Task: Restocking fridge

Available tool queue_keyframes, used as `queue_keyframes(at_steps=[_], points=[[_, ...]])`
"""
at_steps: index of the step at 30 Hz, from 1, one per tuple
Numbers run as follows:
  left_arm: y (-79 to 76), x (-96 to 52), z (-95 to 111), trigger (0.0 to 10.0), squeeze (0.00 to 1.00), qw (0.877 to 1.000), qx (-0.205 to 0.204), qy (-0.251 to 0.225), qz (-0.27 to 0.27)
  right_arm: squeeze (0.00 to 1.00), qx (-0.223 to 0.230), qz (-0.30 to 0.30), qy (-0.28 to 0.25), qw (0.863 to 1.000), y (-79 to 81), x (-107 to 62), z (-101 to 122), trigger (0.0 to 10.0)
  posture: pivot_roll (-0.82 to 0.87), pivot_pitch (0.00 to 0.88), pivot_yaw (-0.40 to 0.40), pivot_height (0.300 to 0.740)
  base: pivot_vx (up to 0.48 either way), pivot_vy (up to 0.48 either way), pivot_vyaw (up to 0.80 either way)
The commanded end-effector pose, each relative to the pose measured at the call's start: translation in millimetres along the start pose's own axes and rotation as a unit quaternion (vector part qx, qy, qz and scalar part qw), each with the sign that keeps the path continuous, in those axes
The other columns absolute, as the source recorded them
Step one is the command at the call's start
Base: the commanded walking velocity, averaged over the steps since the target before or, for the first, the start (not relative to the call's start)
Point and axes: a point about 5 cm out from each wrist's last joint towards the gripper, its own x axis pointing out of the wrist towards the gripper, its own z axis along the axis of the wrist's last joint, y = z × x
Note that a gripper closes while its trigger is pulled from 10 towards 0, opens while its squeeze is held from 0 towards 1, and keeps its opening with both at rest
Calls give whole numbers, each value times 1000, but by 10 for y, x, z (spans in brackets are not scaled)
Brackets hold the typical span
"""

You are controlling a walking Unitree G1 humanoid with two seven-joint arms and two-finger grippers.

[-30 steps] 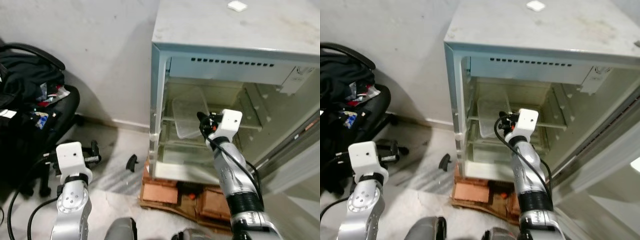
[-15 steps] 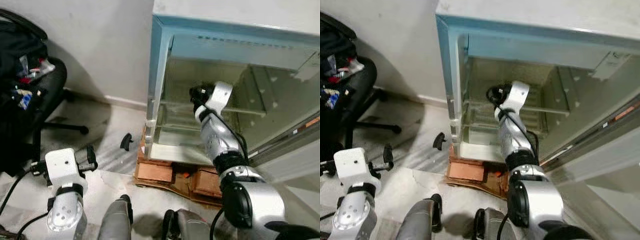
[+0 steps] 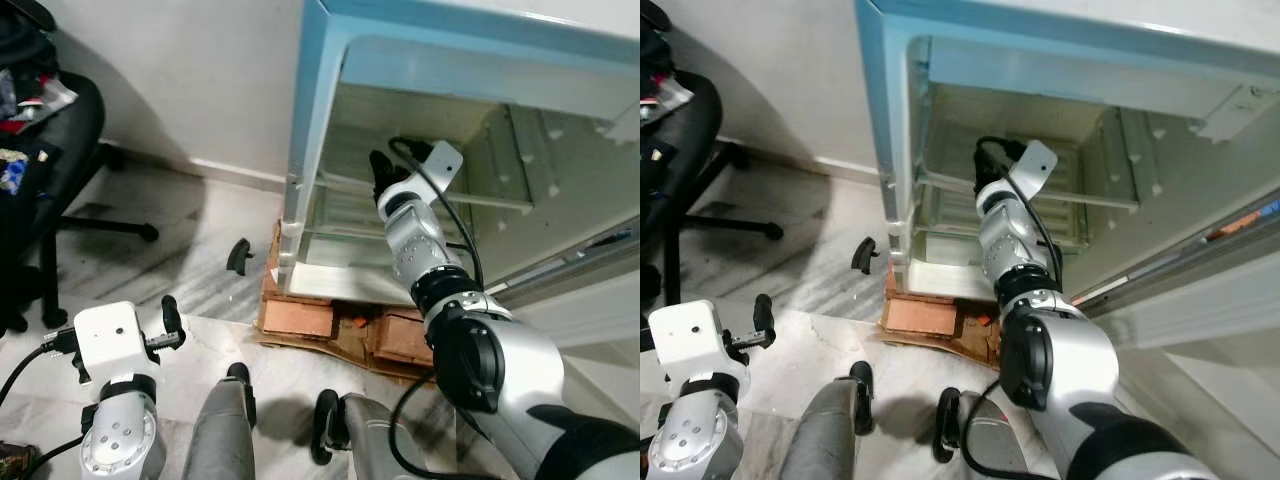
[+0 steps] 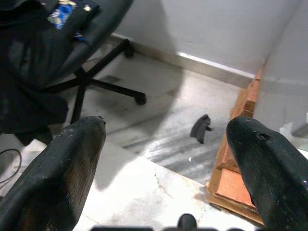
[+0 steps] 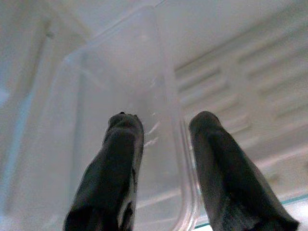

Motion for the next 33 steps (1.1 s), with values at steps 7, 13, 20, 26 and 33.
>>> queue_keyframes(at_steps=[7,13,20,26,33], points=[[-9,19,0,10000,0,1000,3,8,9,1000,44,10,14,999,-80,5,10,10000,316,321,-139,740,0,0,0],[-8,116,29,10000,0,1000,2,-2,13,1000,43,19,-8,999,-127,32,192,10000,305,285,-136,740,0,0,0],[-43,221,25,10000,0,1000,7,-6,11,1000,50,16,-35,998,-170,55,390,10000,300,236,-128,740,0,0,0],[-65,354,89,10000,0,999,15,-28,3,1000,-1,14,-17,1000,-325,36,456,10000,281,175,-115,740,0,0,0],[-216,453,84,10000,0,999,21,-35,-35,1000,-122,85,29,989,-512,-106,259,10000,208,129,-92,740,0,0,0]])
